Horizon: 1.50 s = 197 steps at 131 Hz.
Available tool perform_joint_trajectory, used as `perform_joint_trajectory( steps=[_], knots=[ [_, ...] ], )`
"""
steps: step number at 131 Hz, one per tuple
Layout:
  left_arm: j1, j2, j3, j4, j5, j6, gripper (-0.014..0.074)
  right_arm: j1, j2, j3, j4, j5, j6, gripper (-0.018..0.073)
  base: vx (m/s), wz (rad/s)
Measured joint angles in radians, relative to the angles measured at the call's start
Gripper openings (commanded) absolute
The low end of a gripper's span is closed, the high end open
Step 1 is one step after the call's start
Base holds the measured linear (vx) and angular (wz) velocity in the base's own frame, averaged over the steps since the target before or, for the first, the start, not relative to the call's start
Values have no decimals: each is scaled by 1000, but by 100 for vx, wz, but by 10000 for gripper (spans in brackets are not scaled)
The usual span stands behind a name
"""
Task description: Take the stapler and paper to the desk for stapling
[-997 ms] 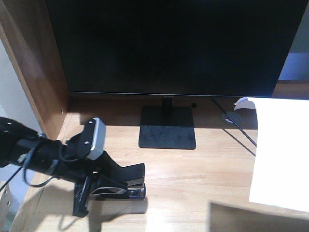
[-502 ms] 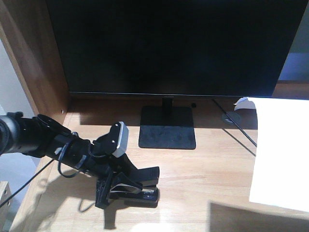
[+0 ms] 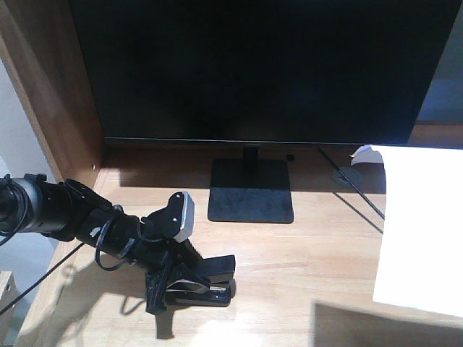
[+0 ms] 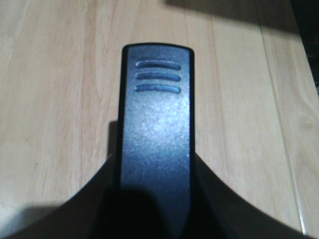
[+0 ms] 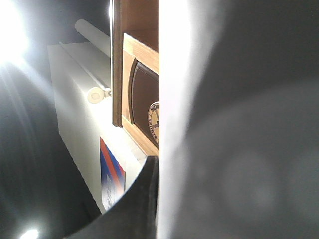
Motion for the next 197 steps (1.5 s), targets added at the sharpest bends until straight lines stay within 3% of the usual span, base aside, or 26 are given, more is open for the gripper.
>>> perform_joint_trajectory(
  steps=[27, 73, 95, 126, 142, 165, 197],
  knots=[
    [0, 22, -2, 0, 0, 0, 180, 0, 0, 0, 0, 0, 0, -7, 0, 0],
    [0, 22, -2, 4, 7, -27, 619, 0, 0, 0, 0, 0, 0, -7, 0, 0],
    [0, 8, -2, 4, -5, -92, 716, 0, 0, 0, 0, 0, 0, -7, 0, 0],
    [0, -48, -2, 5, -7, -116, 680, 0, 0, 0, 0, 0, 0, -7, 0, 0],
    [0, -92, -2, 7, 14, -176, 614, 0, 0, 0, 0, 0, 0, -7, 0, 0],
    [0, -167, -2, 14, 24, -252, 461, 0, 0, 0, 0, 0, 0, -7, 0, 0],
    [0, -230, -2, 16, 35, -265, 195, 0, 0, 0, 0, 0, 0, -7, 0, 0]
  ],
)
